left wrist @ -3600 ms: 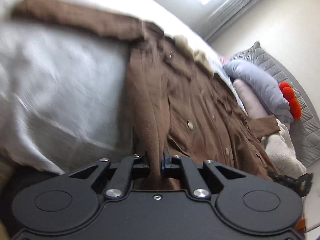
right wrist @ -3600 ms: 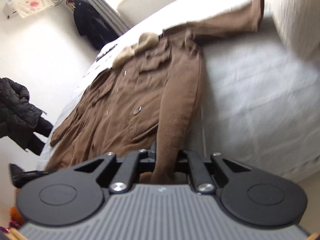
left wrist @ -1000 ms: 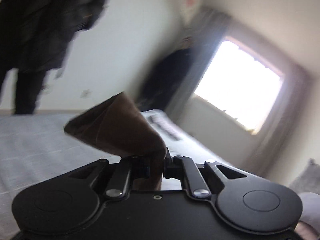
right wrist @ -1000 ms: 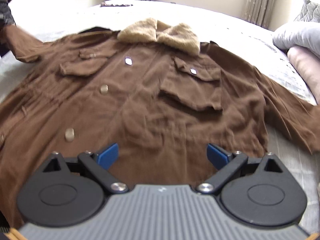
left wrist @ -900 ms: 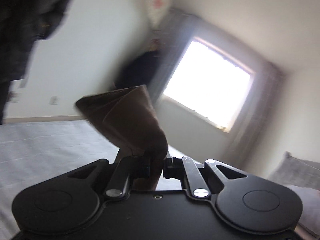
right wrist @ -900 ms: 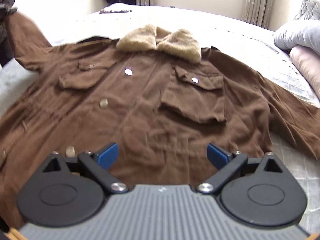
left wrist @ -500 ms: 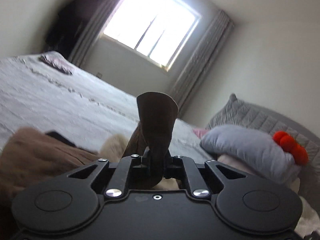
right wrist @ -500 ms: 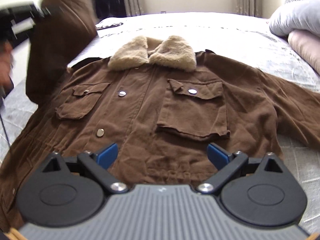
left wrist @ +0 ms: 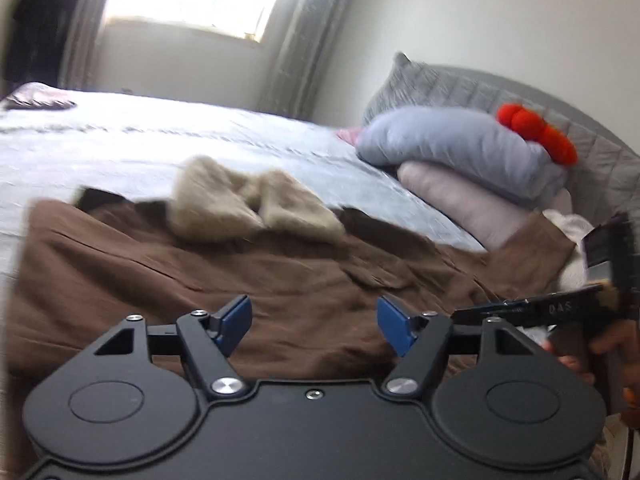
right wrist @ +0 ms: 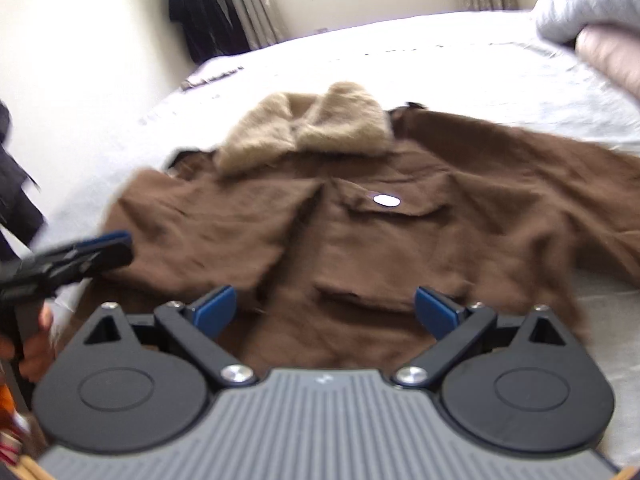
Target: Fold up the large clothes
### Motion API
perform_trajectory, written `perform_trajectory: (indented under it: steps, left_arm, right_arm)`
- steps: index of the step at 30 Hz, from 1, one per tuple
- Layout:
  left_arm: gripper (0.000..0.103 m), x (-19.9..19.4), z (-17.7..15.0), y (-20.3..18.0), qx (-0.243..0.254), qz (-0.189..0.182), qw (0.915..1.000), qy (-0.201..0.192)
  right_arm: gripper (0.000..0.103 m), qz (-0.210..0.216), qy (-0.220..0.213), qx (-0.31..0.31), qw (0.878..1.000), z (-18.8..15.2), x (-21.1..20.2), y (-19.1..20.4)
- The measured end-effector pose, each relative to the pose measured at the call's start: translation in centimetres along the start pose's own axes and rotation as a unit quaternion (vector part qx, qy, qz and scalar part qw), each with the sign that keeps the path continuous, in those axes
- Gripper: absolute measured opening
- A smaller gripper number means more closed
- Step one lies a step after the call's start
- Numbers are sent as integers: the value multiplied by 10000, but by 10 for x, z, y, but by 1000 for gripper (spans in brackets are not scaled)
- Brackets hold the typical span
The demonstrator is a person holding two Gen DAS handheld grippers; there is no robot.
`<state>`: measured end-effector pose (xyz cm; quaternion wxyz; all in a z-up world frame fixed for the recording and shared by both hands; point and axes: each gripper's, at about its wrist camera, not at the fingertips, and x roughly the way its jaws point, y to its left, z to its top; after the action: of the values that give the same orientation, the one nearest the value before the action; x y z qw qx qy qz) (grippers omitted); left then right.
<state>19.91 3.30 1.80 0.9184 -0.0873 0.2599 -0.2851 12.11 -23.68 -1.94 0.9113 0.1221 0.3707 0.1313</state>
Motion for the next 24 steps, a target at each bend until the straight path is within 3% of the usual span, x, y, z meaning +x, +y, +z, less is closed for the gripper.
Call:
perform_trajectory:
  steps: [2,3,5,7,9,11,12,13,16,20,22,24]
  left_arm:
    - [66,-17,9,21,99,385,9991,-126]
    - [66,-21,11,33,108,648,9977,-158]
    - [51,-33,16,58,20,980,9948,-284]
    - [41,-38,18,85,-171,1271,9912,-318]
    - [36,-41,19,107,-277,1520,9875,-325]
    - [27,-35,19,125,-367,1654,9853,-212]
    - [25,-31,19,130,-394,1666,9851,-143]
    - [22,-25,19,134,-404,1653,9854,-91]
    - [10,-1,20,131,-310,1437,9891,-38]
    - [10,30,13,118,-141,1230,9921,213]
    - [10,54,-2,116,-23,1390,9883,631]
    - [10,73,-24,117,164,1591,9818,1025]
  right_arm:
    - [94,526,63,345,9980,9,18,3]
    - [86,796,144,533,9953,13,29,5]
    - [74,1097,357,834,9898,19,56,11]
    - [68,944,537,908,9899,21,81,18]
    - [64,530,635,899,9925,21,101,24]
    - [44,232,535,793,9951,20,111,30]
    - [14,155,445,671,9966,21,112,34]
    - [7,116,346,542,9979,25,110,39]
    - [6,84,-140,81,9998,44,86,57]
    - [6,-420,-858,-739,9927,63,55,79]
    - [6,-676,-863,-816,9906,67,57,73]
    - [7,-860,-532,-629,9929,64,73,55]
